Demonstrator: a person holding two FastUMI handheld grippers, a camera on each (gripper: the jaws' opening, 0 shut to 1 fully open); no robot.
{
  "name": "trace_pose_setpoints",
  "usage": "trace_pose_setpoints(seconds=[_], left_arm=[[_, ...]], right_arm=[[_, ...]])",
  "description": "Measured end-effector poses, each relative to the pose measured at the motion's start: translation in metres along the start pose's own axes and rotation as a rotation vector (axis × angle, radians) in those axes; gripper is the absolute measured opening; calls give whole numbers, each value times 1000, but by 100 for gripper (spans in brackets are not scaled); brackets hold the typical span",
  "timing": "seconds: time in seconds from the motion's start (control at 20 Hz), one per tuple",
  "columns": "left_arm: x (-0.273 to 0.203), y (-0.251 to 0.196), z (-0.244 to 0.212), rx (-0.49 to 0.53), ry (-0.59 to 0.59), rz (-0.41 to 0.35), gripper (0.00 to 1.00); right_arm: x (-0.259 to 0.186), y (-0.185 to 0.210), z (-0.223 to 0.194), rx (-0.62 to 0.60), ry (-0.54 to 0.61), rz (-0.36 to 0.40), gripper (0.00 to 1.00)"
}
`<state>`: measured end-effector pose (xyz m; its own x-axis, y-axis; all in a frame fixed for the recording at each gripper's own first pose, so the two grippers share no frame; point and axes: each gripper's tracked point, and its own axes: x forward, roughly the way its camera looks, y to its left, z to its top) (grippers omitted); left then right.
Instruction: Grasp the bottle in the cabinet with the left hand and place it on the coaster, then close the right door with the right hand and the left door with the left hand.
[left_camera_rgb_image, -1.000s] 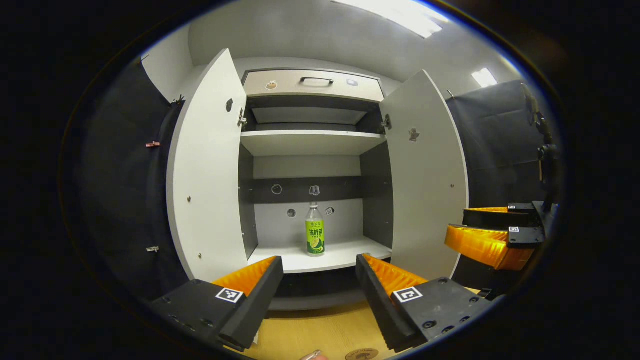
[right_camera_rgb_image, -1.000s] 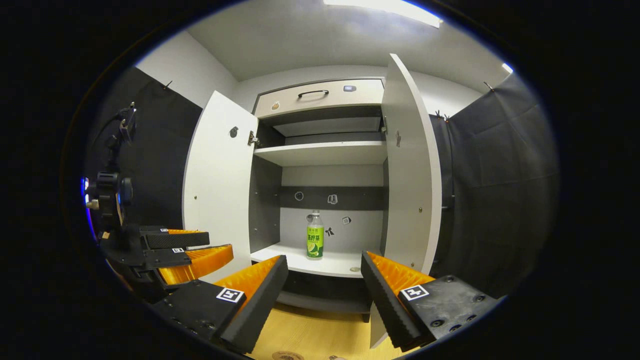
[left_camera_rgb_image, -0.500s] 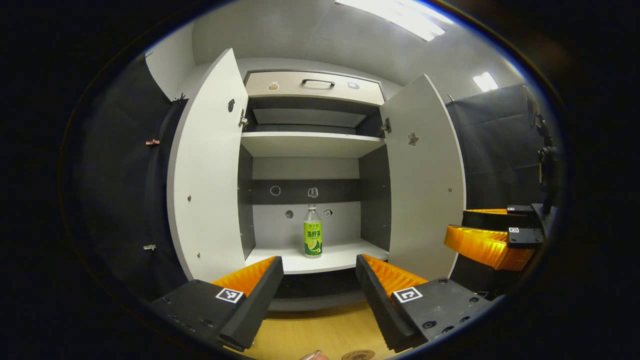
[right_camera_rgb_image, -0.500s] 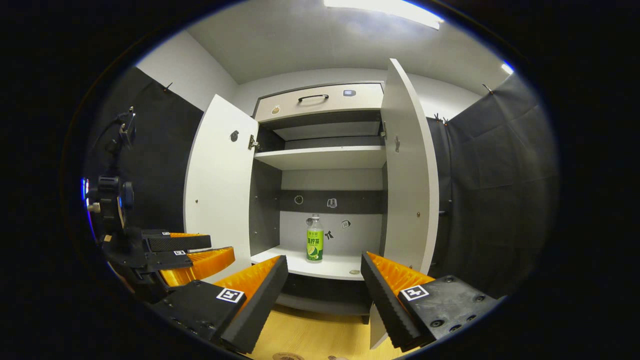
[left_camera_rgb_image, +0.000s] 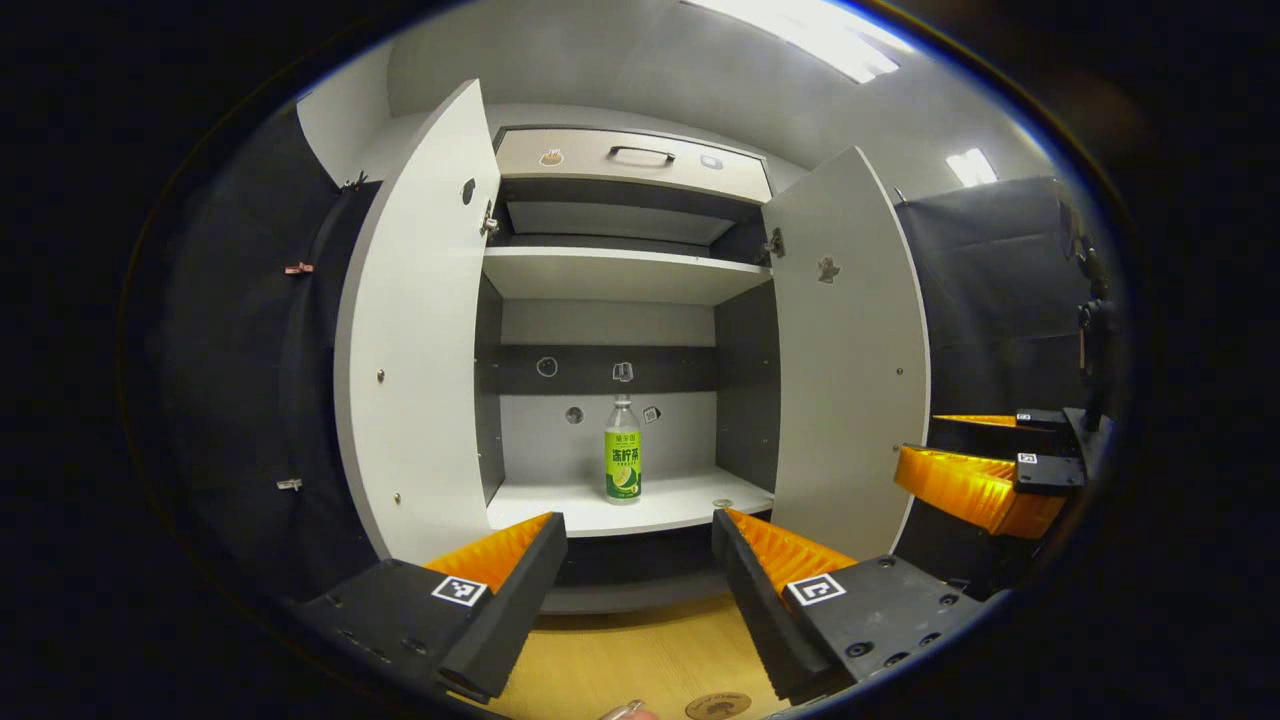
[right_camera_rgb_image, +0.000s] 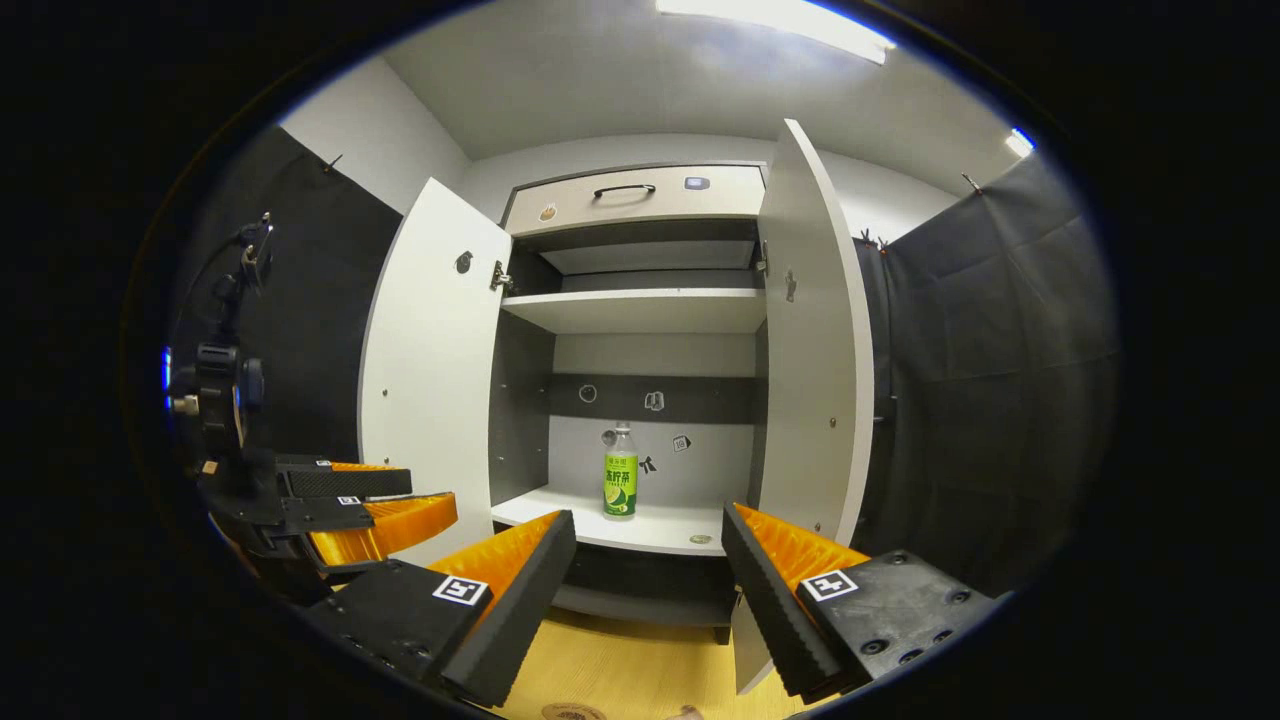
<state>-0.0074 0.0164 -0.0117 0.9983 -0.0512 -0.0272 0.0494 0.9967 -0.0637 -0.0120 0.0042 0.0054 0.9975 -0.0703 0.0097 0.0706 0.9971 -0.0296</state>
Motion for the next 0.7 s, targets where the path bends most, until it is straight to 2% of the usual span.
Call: trace_pose_setpoints(seconds=[0.35, 0.7], left_arm=[[0, 14, -1, -4, 5, -27, 93], [15, 15, 1, 11, 3, -21, 94]], right_arm=[[-9, 6, 9, -22, -10, -43, 97], [0, 13, 2, -4, 15, -11, 97]])
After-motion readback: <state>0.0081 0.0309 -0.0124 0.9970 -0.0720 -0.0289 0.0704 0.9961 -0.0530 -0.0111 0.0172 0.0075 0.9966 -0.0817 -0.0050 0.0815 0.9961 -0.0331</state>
